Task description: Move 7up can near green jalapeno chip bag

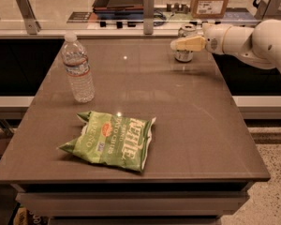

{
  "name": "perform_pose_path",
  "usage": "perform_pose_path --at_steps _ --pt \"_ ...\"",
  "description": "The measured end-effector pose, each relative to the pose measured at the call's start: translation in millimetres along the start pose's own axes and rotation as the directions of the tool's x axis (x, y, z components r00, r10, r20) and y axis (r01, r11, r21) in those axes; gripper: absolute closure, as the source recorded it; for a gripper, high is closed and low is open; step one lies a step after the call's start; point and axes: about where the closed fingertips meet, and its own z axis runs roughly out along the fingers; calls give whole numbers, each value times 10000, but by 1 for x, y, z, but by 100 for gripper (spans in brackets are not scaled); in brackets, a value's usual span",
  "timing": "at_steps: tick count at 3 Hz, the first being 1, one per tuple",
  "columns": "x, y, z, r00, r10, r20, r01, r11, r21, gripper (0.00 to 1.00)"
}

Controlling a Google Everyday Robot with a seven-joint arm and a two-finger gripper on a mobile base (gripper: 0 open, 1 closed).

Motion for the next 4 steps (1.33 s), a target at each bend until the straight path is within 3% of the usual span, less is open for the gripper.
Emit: perform_pose_path --at_steps 1,4 --pt "1 0 1 10000 14 5 -14 10000 -5 0" --pt "2 6 9 10000 33 -6 -33 9999 -147 64"
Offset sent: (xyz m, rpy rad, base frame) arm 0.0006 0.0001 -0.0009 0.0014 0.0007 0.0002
